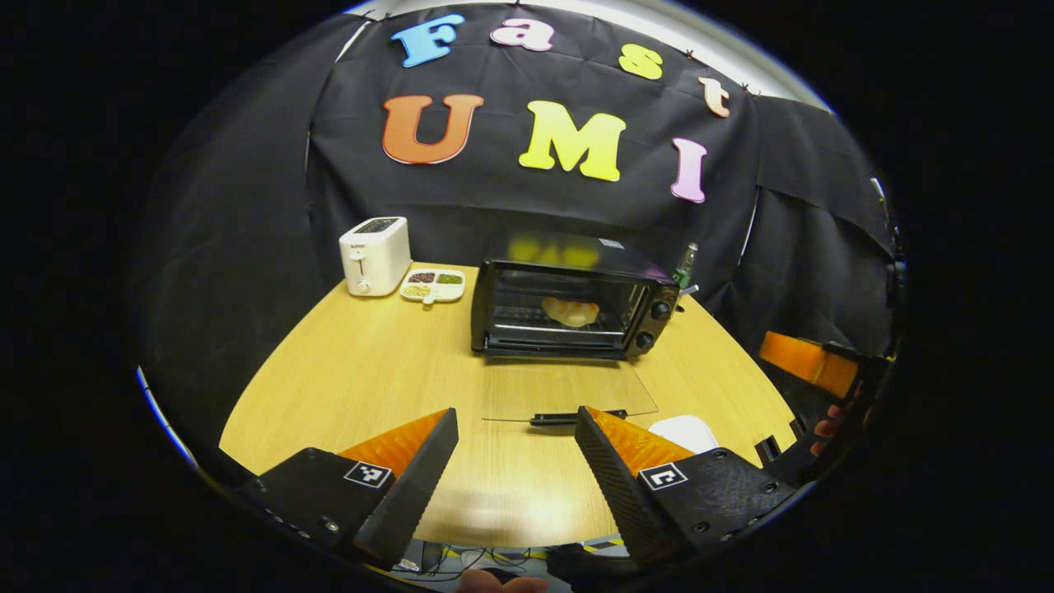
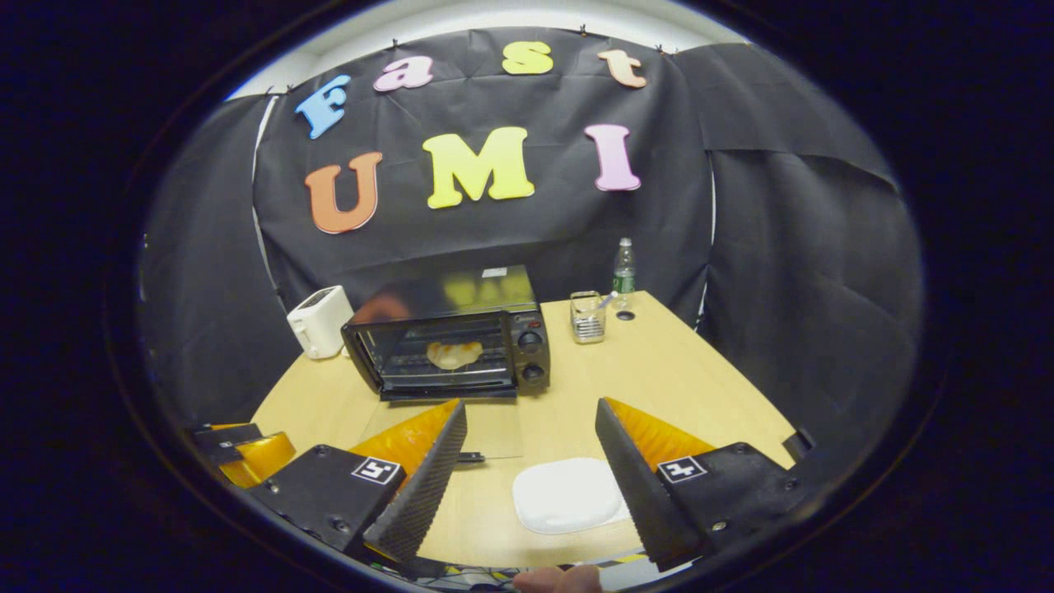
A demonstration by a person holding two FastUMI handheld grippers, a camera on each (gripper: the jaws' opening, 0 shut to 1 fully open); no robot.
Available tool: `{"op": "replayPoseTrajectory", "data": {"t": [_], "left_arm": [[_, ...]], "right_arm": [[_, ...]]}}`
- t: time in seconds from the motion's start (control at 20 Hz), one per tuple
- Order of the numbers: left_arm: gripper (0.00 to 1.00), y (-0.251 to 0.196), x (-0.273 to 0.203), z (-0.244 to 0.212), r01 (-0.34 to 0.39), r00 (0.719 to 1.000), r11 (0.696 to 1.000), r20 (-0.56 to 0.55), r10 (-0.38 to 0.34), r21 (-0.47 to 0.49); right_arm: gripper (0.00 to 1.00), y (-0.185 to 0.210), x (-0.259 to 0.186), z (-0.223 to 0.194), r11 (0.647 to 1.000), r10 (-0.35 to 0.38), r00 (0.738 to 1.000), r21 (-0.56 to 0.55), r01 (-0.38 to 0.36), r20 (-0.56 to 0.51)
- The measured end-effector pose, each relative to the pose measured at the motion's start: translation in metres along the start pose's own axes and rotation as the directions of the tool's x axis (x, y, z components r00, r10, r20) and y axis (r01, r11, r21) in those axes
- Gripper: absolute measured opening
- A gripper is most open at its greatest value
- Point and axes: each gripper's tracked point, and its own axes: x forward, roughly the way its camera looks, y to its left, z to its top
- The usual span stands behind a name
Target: Open the electric oven with the left hand, put the food in, and close the electric oven.
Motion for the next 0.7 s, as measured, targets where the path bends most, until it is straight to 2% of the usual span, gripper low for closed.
{"op": "replayPoseTrajectory", "data": {"t": [0.4,0.7], "left_arm": [[0.94,-0.046,0.063,-0.066,0.033,0.991,0.999,-0.132,-0.037,-0.032],[0.94,-0.073,0.113,-0.103,0.054,0.981,0.999,-0.187,-0.054,-0.008]], "right_arm": [[0.98,-0.056,-0.049,-0.015,0.993,-0.114,0.992,0.011,0.114,-0.046],[0.98,-0.101,-0.073,-0.027,0.981,-0.196,0.978,-0.013,0.195,-0.072]]}}
